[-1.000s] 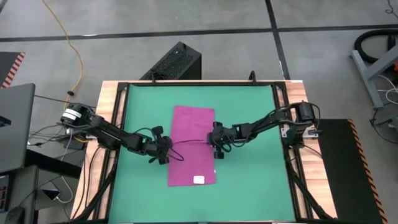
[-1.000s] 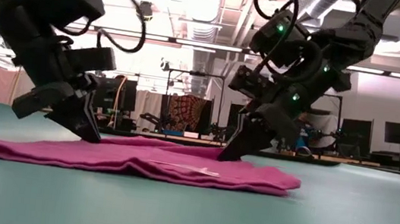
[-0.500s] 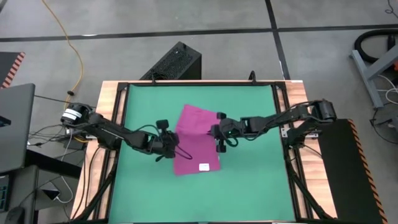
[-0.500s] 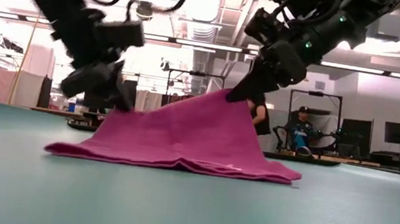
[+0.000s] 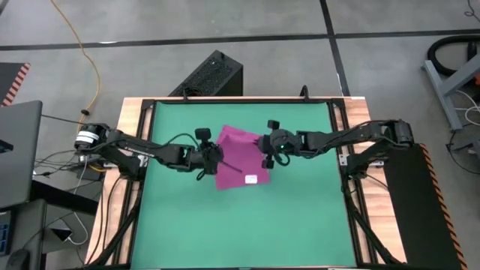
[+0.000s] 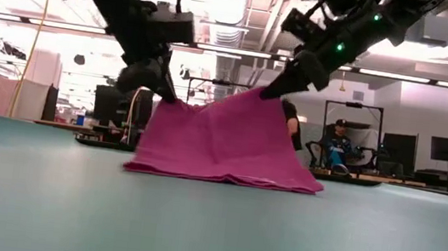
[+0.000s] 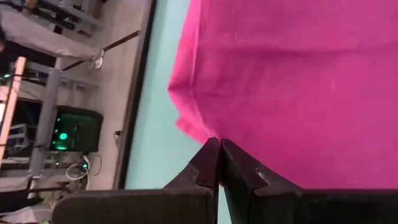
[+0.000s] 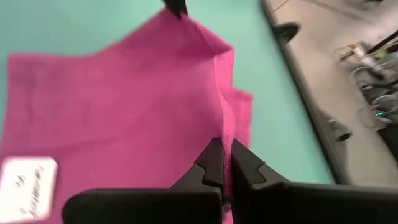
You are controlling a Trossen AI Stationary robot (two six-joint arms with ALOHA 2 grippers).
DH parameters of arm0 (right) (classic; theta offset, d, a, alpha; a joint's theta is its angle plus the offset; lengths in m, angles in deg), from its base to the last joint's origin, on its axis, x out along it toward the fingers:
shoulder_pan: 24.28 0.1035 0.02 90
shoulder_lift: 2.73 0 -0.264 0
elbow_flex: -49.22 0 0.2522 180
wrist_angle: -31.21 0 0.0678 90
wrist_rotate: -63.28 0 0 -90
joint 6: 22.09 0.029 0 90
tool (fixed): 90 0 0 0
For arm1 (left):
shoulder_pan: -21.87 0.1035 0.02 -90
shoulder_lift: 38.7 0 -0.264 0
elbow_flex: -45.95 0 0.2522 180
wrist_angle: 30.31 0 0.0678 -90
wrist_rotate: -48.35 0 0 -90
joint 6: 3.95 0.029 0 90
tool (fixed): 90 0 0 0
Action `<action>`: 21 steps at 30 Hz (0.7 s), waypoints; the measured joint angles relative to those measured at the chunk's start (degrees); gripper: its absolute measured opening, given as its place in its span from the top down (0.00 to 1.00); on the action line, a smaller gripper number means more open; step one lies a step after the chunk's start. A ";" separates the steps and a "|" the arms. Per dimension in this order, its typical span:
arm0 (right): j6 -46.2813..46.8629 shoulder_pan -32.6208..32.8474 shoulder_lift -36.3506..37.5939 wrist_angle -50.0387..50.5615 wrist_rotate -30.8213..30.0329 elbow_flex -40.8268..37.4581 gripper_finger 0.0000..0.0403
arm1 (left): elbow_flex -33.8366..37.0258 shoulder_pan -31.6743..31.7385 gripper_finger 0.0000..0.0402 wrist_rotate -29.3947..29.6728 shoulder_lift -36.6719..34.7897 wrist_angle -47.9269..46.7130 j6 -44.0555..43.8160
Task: Roll towel
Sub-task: Fold the violet towel
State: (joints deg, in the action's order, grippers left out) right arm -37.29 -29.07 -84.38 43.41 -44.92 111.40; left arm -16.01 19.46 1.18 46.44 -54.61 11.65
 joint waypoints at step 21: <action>-18.79 -12.90 3.02 -13.38 -9.61 0.07 0.95 | -0.02 22.17 1.00 -2.73 -0.04 36.80 28.24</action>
State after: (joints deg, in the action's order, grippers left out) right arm -56.07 -41.97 -81.36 30.02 -54.53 111.47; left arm -16.04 41.63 -1.56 46.40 -17.82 39.89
